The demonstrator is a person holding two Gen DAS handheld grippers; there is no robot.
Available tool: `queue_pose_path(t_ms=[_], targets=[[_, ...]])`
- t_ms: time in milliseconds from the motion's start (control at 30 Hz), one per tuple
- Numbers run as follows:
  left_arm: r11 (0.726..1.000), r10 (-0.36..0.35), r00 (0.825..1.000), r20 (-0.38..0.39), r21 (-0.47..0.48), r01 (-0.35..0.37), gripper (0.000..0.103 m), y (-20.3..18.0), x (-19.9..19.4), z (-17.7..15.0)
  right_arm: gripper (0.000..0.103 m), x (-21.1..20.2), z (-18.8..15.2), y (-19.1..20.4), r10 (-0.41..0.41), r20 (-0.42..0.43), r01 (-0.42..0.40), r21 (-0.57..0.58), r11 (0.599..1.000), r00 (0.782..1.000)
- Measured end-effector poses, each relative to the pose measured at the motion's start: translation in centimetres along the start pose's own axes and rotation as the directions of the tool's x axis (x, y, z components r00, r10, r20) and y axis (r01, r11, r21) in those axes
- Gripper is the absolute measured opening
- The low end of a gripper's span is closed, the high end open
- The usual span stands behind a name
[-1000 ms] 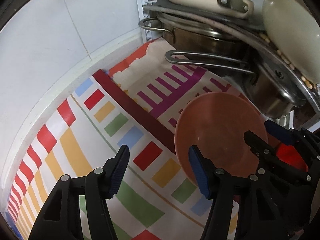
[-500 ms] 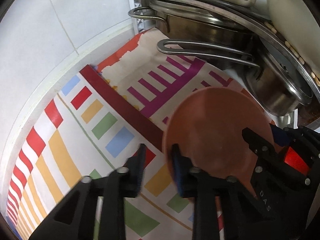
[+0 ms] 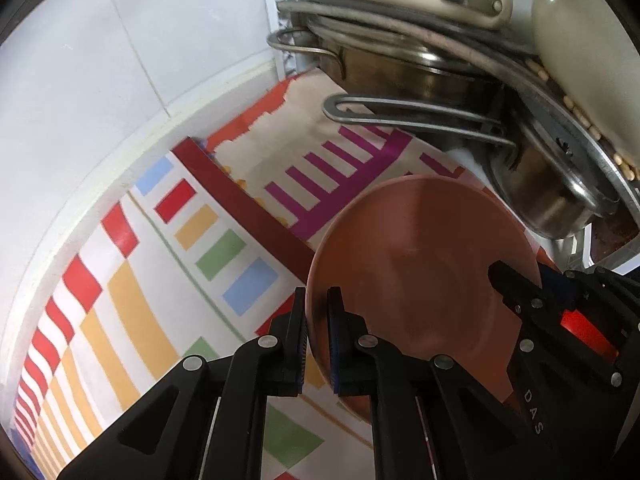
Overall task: Organize plates and bowls
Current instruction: 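Lift the pink bowl off the cloth with both grippers, then carry the pink bowl with both grippers toward the green plate stack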
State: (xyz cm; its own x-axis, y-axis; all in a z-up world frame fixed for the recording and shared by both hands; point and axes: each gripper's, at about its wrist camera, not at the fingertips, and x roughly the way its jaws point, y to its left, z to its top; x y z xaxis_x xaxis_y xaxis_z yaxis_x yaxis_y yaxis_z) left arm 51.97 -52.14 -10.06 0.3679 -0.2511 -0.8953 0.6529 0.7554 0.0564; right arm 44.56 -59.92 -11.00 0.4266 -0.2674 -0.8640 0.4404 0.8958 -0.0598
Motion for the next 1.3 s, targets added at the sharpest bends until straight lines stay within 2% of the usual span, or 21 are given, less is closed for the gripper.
queue_pose_path(t_ms=[300,600,967,1300], targets=[[1.0,0.002,0.999,0.045,-0.029,-0.001,0.011,2.1,-3.6,-2.0,0.012,-3.6,-0.4,1.6,0.022,0.055,-0.022,-0.003,1.0,0.998],[0.998,-0.002,0.997,0.083,-0.069,0.007,0.011,4.6,-7.5,-5.3,0.012,-7.4,-1.7,4.3,0.036,0.107,-0.032,-0.033,0.999,0.994],[0.988,0.068,0.988,0.142,-0.146,-0.047,0.011,8.4,-12.7,-10.4,0.012,-12.5,-4.1,9.7,0.093,0.163,-0.075,-0.116,0.99,0.982],[0.962,0.123,0.982,0.142,-0.261,-0.083,0.011,12.7,-16.2,-16.2,0.012,-16.0,-6.9,15.3,0.186,0.178,-0.147,-0.211,0.966,0.966]])
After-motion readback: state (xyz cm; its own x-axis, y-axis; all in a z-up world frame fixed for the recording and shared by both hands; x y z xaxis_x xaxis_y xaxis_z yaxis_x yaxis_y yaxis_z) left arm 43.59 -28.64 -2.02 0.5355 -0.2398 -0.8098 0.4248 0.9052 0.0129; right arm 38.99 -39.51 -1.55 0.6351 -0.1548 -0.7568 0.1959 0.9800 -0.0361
